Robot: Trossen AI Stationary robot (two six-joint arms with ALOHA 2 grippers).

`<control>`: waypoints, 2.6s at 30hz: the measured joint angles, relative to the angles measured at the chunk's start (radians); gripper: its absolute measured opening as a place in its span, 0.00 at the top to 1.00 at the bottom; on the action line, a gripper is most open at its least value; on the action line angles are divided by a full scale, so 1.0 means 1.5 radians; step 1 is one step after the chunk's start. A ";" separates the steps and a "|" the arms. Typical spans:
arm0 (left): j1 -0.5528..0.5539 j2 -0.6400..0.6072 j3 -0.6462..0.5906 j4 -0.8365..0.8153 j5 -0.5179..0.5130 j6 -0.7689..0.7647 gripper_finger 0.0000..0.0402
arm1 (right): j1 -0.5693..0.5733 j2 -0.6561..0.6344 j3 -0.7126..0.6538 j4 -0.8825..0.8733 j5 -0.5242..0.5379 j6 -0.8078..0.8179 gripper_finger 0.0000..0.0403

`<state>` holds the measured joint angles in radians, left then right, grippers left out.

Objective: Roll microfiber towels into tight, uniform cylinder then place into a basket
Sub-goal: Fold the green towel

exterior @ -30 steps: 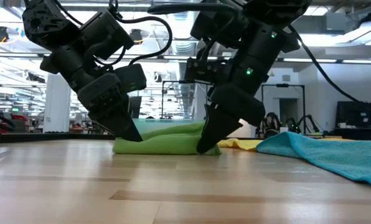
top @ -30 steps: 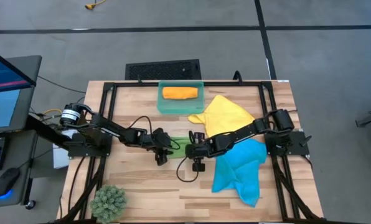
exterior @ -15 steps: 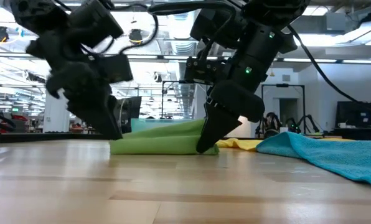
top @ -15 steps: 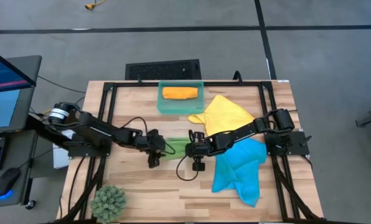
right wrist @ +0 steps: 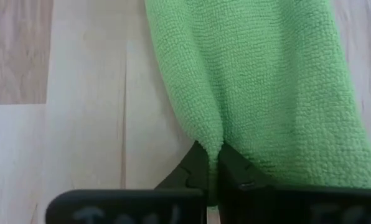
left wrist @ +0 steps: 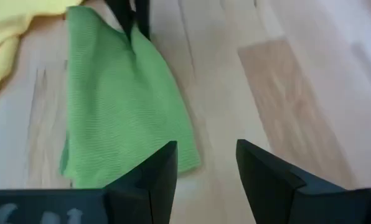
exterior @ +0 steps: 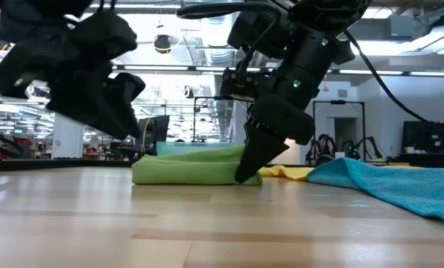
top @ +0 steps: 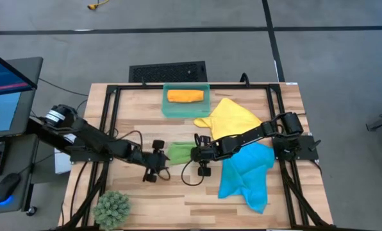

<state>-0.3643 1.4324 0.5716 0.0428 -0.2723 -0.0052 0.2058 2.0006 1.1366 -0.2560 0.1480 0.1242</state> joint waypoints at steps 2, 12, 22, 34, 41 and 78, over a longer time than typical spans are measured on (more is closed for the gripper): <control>-0.012 0.028 0.000 0.018 -0.037 0.016 0.61 | 0.000 0.000 0.000 0.000 0.000 0.000 0.94; 0.004 0.115 0.000 0.082 -0.050 0.033 0.61 | 0.000 0.000 0.000 -0.001 -0.009 0.000 0.94; 0.055 0.167 0.003 0.120 -0.032 0.002 0.61 | 0.000 0.000 0.000 0.000 -0.011 0.000 0.94; 0.106 0.192 0.005 0.136 0.065 -0.072 0.93 | 0.014 0.003 0.030 -0.039 -0.076 0.017 0.95; 0.108 0.147 0.000 0.109 0.267 -0.151 0.95 | 0.038 0.002 0.030 -0.037 -0.121 0.050 0.96; 0.209 0.114 0.000 -0.020 0.506 -0.921 0.97 | 0.063 0.005 0.027 0.112 -0.283 0.195 0.69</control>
<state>-0.0502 1.6035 0.5710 0.0130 0.4866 -1.3867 0.3005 2.0080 1.1765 -0.0874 -0.2762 0.4167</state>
